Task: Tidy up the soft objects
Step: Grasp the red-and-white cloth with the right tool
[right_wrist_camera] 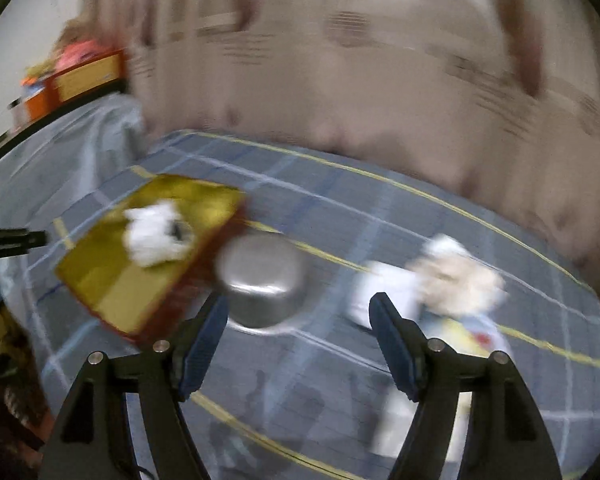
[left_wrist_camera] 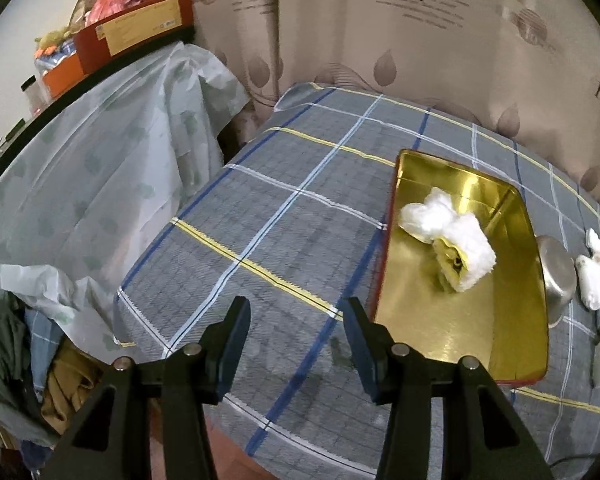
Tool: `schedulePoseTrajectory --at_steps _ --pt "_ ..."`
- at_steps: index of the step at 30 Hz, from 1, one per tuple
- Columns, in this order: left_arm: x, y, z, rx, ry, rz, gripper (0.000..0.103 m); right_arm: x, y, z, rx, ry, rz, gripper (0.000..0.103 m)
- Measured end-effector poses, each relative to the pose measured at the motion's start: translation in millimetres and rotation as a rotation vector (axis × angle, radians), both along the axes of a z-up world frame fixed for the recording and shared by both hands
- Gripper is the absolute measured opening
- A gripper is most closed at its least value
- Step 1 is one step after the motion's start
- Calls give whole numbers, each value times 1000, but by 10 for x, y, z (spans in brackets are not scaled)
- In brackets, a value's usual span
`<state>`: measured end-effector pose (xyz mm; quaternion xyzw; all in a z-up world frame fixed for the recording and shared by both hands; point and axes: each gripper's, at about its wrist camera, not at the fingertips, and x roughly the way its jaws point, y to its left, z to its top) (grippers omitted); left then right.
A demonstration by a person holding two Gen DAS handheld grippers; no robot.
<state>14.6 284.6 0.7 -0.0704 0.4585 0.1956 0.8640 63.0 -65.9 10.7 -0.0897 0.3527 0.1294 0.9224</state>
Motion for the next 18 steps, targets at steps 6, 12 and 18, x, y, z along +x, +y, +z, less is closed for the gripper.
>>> schedulePoseTrajectory --at_steps 6,12,18 --pt "3 -116 57 19 -15 -27 49 46 -1009 -79 -22 12 -224 70" --pt "84 -392 126 44 4 -81 49 224 -1724 -315 20 89 -331 55" --pt "191 -814 190 42 8 -188 49 432 -1944 -662 58 186 -285 48"
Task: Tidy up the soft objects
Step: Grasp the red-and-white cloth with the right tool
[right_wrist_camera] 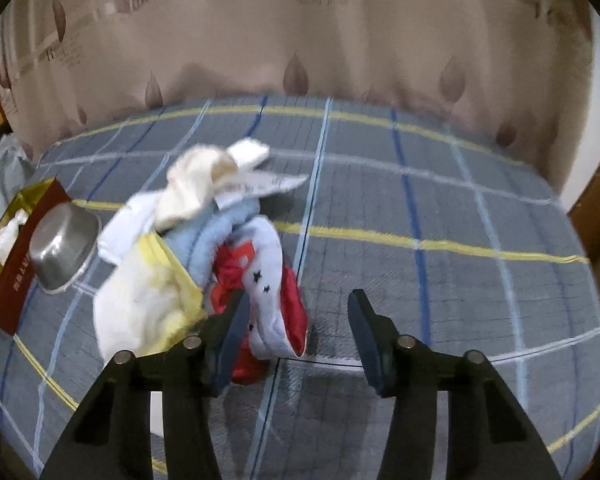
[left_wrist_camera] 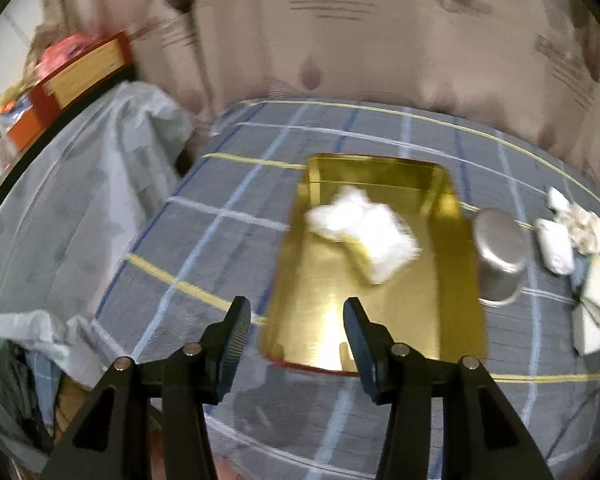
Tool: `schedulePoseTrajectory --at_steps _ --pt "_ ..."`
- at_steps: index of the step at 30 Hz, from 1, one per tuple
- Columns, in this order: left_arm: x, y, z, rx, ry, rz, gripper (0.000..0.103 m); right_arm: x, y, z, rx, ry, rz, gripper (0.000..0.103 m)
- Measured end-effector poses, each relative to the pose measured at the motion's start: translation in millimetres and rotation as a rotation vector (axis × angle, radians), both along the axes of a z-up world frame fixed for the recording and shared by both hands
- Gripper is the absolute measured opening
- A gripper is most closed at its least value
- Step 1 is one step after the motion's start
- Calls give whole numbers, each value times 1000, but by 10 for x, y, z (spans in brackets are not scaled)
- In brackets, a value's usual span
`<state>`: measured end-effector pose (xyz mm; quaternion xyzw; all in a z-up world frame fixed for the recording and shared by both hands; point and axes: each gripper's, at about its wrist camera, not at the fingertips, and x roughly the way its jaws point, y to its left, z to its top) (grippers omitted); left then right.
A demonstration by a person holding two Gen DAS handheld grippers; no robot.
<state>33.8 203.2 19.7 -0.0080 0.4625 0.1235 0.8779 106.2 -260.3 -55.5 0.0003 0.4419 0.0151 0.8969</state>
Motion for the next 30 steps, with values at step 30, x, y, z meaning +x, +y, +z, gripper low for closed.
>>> schedulePoseTrajectory --at_steps 30 --pt "414 -2167 -171 -48 102 -492 49 -94 -289 -283 -41 -4 -7 19"
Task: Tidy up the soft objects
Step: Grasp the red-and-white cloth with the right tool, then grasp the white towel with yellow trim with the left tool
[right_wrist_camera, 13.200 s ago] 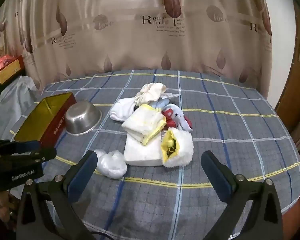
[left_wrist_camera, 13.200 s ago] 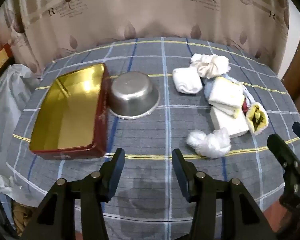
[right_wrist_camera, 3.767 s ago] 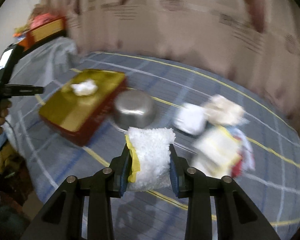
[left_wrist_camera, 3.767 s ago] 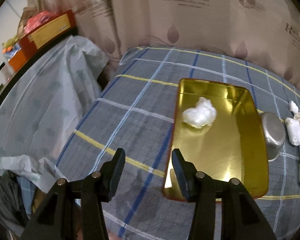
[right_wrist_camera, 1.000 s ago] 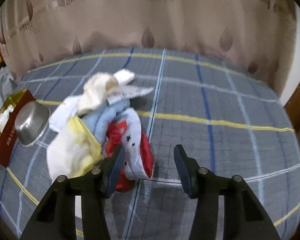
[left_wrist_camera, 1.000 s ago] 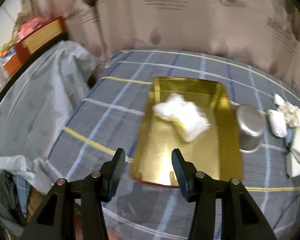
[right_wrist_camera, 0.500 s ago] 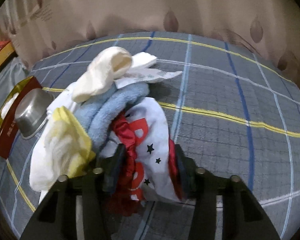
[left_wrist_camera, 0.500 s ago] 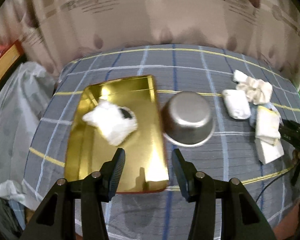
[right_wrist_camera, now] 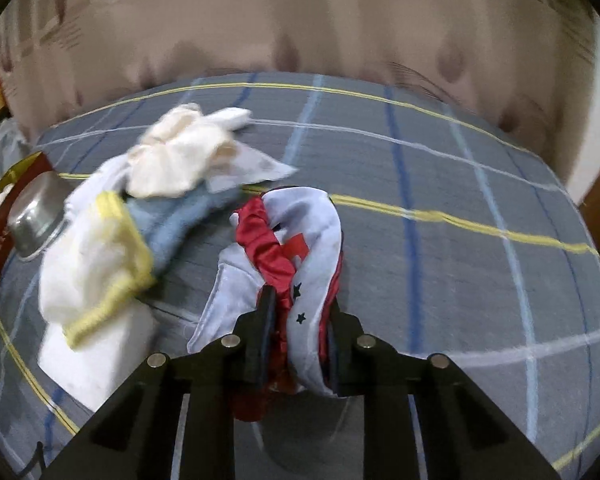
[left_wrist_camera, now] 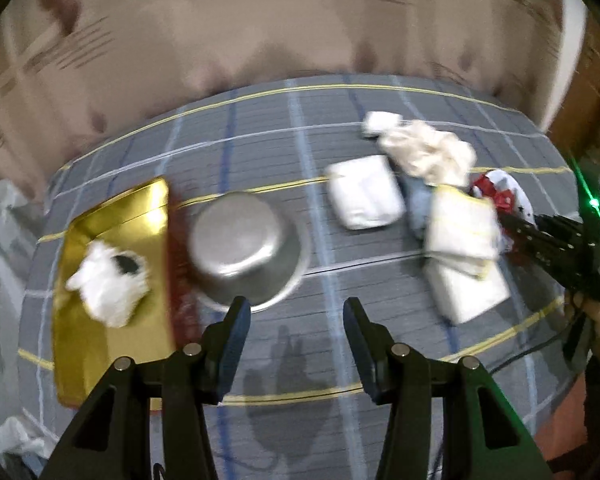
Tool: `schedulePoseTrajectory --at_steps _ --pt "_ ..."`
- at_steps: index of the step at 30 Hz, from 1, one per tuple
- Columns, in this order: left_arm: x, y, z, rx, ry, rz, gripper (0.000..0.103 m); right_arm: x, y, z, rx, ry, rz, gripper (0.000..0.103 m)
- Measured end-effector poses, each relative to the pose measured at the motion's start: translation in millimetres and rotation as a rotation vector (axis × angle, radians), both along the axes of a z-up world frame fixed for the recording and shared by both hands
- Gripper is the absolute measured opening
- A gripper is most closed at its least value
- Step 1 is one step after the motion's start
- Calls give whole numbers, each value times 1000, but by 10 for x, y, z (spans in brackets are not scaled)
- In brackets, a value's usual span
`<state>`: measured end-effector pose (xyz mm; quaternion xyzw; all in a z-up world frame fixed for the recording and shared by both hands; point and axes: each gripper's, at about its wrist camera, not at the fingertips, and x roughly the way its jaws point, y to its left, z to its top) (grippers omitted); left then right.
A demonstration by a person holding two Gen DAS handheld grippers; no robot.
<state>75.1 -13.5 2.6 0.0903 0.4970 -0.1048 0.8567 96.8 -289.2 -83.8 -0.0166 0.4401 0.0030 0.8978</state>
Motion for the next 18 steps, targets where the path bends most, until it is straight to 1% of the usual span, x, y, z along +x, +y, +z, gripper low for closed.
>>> schedulePoseTrajectory --at_steps 3,5,7,8,10,11,12,13,14,18 --pt "-3 -241 -20 -27 20 -70 49 -120 -168 -13 -37 5 -56 19" --pt "8 -398 -11 -58 27 -119 49 -193 -260 -18 -29 4 -78 19" --pt "42 -527 -15 -91 54 -165 49 -240 -309 -49 -7 -1 -84 19" --pt "70 -594 -11 -120 71 -184 50 -248 -324 -54 6 -9 -87 19" --pt "123 -701 -6 -155 93 -215 60 -250 -333 -70 24 -17 -95 21" --pt "141 -764 5 -165 96 -230 60 -255 -327 -75 20 -21 -93 22" --pt "154 -818 19 -172 92 -242 61 -262 -316 -81 16 -25 -91 23" --pt "173 -882 21 -180 91 -267 66 -262 -306 -84 11 -29 -89 23" --pt "193 -929 12 -176 99 -277 68 -268 -296 -87 6 -31 -88 24" --pt "306 -1125 -97 -141 129 -298 68 -273 -284 -85 11 -31 -89 24"
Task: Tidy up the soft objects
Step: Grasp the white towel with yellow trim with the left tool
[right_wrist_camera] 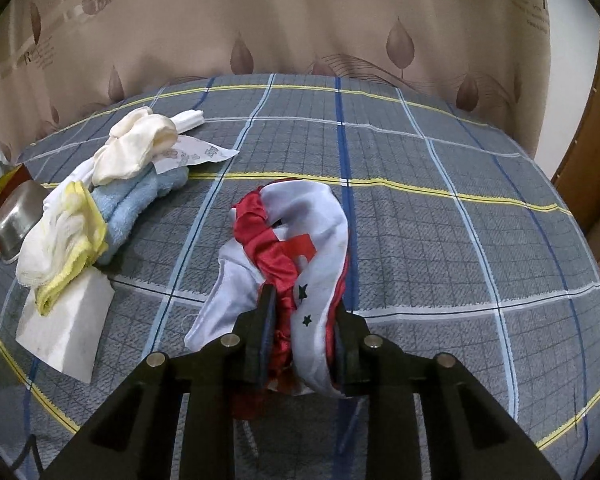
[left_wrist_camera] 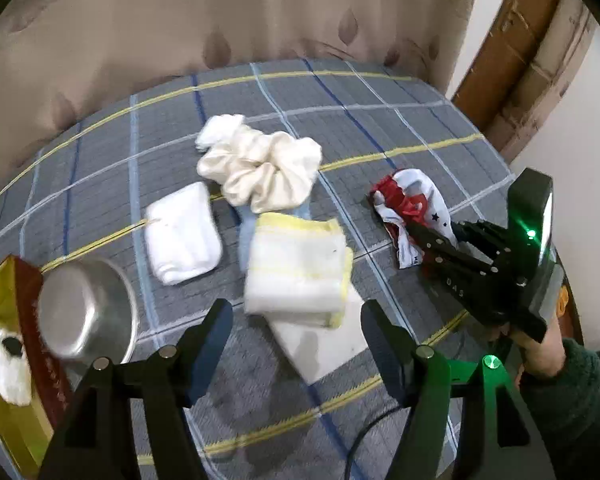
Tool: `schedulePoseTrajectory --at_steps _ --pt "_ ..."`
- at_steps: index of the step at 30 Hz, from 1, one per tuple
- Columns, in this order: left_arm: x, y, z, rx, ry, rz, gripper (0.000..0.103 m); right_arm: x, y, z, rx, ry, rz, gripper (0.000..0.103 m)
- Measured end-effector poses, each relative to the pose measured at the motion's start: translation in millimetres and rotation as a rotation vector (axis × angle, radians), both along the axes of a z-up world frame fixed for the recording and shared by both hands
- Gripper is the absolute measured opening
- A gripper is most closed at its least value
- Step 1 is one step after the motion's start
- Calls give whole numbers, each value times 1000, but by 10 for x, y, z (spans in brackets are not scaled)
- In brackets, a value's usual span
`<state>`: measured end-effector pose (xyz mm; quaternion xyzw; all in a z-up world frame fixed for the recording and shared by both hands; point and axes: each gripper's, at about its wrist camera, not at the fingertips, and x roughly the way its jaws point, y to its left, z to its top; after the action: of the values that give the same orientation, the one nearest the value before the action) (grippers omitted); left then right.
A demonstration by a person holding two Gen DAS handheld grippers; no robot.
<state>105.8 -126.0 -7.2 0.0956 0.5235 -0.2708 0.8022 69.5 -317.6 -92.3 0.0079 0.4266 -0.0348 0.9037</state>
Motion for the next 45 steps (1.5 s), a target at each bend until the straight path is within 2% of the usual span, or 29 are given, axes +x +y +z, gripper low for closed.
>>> schedulePoseTrajectory --at_steps 7,11,24,35,36,38,40,45 --pt "126 -185 -140 5 16 -40 68 -2 -27 -5 30 -1 1 25" --pt "225 -211 -248 14 40 -24 68 4 -54 -9 35 -1 2 25" --pt "327 -204 -406 49 14 14 70 5 -53 -9 39 -2 0 26" --pt "366 -67 -432 -22 45 55 71 8 -63 -12 41 -1 0 28" --pt "356 -57 -421 -29 40 52 68 9 -62 -13 41 -1 0 28" --pt "309 -47 -378 -29 18 40 48 11 -64 -15 41 -1 0 28" --pt "270 -49 -310 -44 2 30 37 12 -63 -14 42 -1 0 28" --pt "217 -105 -257 -25 -18 6 31 11 -73 -14 43 -1 -1 28"
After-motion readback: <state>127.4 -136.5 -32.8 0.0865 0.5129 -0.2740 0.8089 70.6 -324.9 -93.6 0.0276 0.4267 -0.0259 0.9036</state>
